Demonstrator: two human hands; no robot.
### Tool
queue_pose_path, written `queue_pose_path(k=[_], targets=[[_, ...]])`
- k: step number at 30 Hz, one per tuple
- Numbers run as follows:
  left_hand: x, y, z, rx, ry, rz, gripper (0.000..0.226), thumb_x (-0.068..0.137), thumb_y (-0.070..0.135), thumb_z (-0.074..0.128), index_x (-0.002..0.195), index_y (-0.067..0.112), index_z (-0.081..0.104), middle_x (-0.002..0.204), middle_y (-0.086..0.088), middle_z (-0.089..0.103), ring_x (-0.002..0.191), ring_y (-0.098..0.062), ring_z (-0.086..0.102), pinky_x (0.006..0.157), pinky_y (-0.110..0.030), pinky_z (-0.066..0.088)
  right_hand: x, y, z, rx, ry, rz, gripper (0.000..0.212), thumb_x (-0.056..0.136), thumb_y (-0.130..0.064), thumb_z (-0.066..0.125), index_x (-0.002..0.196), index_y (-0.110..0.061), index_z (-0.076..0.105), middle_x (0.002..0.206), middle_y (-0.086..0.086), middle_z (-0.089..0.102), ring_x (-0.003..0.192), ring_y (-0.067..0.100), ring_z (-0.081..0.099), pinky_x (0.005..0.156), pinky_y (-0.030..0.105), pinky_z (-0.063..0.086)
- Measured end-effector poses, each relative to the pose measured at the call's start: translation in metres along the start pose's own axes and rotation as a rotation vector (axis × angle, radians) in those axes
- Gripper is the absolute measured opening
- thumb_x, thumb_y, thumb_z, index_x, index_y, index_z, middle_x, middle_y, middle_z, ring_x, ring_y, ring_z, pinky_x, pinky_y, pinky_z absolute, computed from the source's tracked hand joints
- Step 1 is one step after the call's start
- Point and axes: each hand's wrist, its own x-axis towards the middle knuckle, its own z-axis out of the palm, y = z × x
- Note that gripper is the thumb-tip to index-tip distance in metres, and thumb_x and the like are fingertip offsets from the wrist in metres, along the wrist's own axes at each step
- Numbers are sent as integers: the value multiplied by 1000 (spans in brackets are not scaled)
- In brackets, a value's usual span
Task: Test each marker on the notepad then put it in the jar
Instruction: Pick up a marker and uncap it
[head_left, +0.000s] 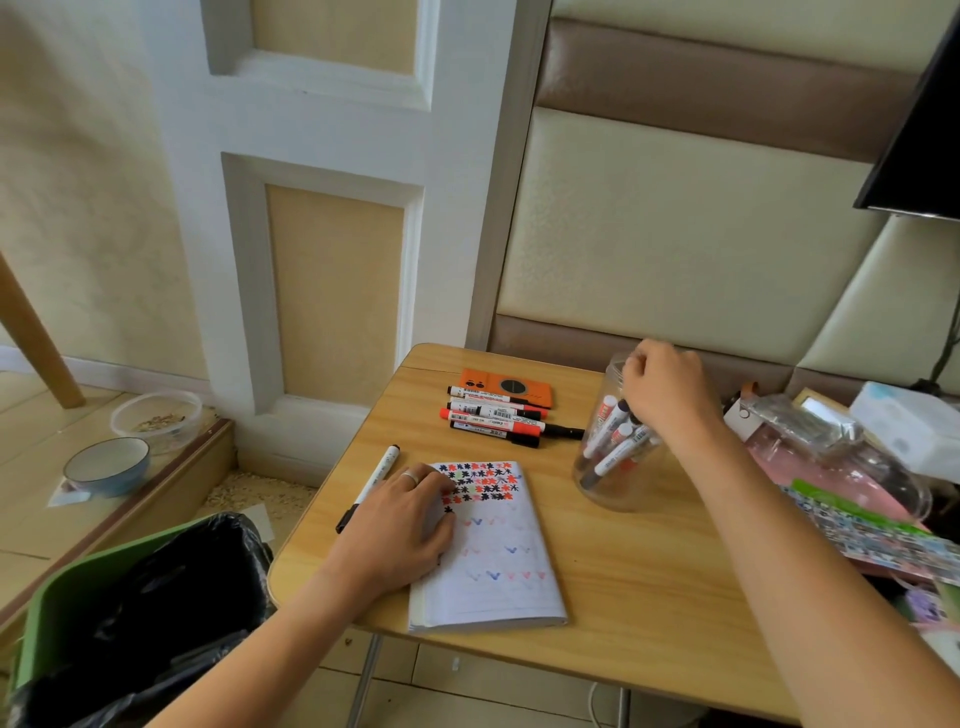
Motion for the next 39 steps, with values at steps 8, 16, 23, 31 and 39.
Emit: queue_pose_path(k=[8, 16, 23, 31, 39], targets=[[1, -1, 2, -12, 20, 18, 53, 90, 53, 36, 129, 25, 57, 129, 7, 56, 110, -15, 56, 95, -30, 46, -28, -34, 20, 113, 444, -373, 11, 93, -1, 60, 98, -6, 68, 99, 8, 64, 85, 19, 56, 69, 25, 35], [4, -3, 5, 13, 41, 38, 48, 93, 50, 37, 131, 26, 55, 132, 8, 53, 113, -10, 53, 98, -28, 44, -22, -49, 112, 102, -113, -408, 20, 101, -10, 58, 118, -14, 68, 117, 1, 68, 101, 13, 62, 81, 21, 49], [5, -3, 6, 10, 79, 61, 49, 92, 48, 37, 129, 23, 57, 132, 4, 55, 117, -14, 52, 102, -32, 44, -11, -48, 156, 19, -230, -356, 25, 96, -16, 68, 120, -18, 66, 122, -1, 64, 108, 15, 63, 88, 28, 56], [6, -3, 6, 45, 66, 99, 52, 93, 46, 39, 139, 24, 49, 139, 3, 52, 126, -15, 48, 107, -36, 41, -12, -45, 159, -21, -255, -347, 18, 98, -15, 64, 116, -16, 68, 116, 0, 61, 100, 14, 60, 84, 31, 57], [5, -3, 7, 39, 63, 116, 48, 94, 44, 42, 138, 25, 49, 138, 5, 51, 126, -14, 47, 105, -35, 42, -19, -40, 150, 100, -461, -328, 15, 96, -27, 68, 109, -21, 63, 113, -4, 63, 100, 13, 58, 81, 28, 48]])
